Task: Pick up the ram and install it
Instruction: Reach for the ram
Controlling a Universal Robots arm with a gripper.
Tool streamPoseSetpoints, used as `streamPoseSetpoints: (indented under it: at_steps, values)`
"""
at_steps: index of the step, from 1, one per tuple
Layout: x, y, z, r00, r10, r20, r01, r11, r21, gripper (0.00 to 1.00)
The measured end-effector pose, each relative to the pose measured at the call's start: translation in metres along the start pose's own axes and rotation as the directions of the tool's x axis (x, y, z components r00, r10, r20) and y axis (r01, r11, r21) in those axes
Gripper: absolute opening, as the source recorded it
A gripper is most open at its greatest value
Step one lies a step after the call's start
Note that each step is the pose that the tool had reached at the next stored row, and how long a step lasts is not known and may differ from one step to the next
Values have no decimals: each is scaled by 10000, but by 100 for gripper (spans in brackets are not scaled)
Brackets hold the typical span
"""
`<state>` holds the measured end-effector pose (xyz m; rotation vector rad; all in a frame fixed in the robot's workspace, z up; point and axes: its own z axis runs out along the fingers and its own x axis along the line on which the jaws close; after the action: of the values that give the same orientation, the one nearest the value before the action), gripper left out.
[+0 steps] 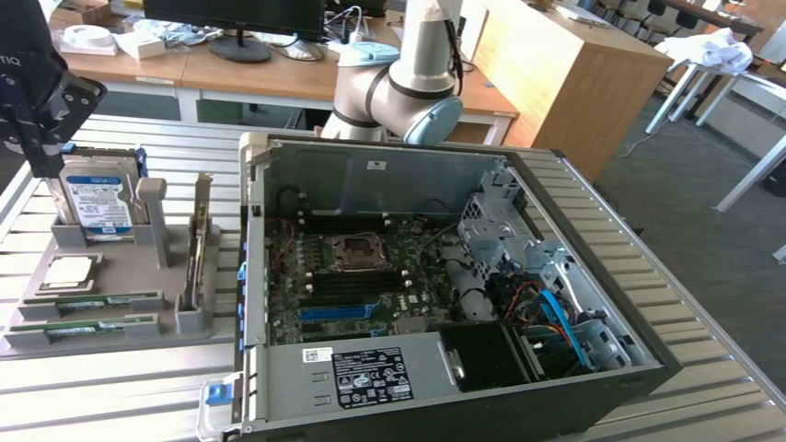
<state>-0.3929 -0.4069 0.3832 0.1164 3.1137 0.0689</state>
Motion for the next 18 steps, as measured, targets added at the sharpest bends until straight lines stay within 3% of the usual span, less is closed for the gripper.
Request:
streamPoseSetpoints:
  at_steps: [18]
  values:
    - [-32, -5, 1, 10000, 2, -6, -2, 10000, 1, 10]
